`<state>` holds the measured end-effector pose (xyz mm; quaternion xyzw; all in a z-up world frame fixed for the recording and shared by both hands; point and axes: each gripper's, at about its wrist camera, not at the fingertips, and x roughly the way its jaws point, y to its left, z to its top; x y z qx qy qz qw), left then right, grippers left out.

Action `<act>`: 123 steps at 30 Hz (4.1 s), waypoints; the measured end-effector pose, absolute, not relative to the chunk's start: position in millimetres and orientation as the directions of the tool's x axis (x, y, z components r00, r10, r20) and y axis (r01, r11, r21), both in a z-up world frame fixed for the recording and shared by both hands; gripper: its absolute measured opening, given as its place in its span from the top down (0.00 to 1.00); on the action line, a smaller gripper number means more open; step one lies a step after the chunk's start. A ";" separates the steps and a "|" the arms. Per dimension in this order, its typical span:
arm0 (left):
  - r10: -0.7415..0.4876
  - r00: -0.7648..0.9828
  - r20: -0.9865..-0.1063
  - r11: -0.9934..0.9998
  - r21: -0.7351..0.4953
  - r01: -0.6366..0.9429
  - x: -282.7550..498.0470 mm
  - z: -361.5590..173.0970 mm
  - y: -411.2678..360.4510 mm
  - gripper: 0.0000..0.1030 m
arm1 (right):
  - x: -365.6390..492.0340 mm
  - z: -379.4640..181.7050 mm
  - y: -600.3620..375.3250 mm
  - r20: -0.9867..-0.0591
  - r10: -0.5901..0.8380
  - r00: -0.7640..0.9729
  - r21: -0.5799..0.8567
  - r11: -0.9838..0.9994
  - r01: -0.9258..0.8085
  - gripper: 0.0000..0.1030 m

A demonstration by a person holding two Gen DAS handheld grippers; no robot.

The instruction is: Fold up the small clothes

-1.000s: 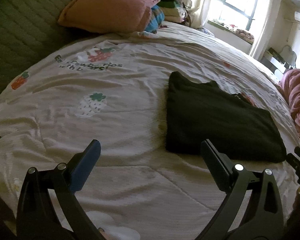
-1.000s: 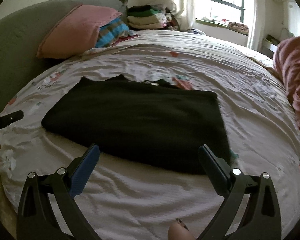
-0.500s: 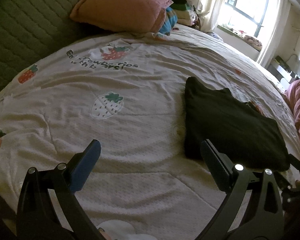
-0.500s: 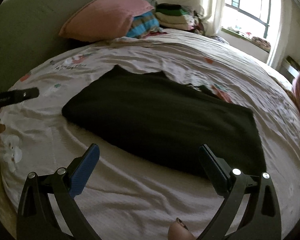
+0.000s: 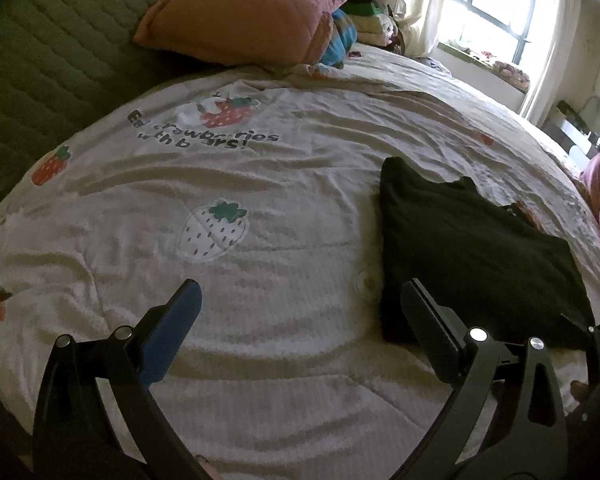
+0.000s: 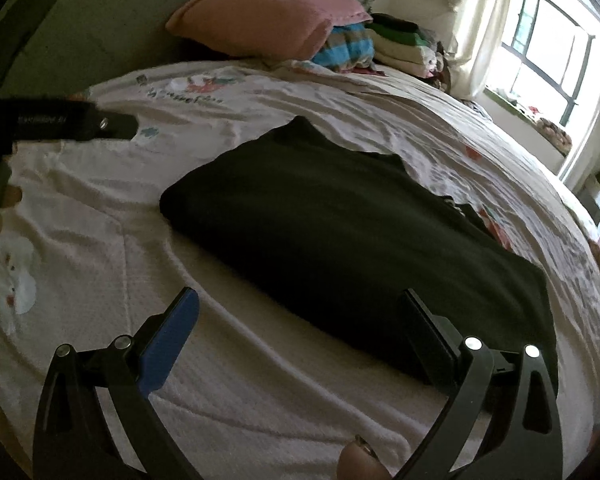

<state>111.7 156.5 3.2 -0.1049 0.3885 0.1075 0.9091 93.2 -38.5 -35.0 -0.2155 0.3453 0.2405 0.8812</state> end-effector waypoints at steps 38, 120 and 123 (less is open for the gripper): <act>-0.013 0.592 -0.806 0.961 -0.174 -0.216 229.6 -10.5 145.3 0.09 | 145.7 -54.5 17.3 -0.577 0.196 0.793 -0.422 0.760 -0.495 0.45; -0.281 0.440 -0.853 0.958 -0.228 0.171 274.9 7.5 -167.3 0.62 | 132.7 -46.1 -272.0 -0.580 0.390 0.715 0.409 0.899 -0.159 0.77; -0.286 0.436 -0.853 0.957 -0.230 0.178 277.4 8.1 -169.4 0.52 | 136.5 -50.1 -277.1 -0.579 0.413 0.703 0.445 0.883 -0.152 0.75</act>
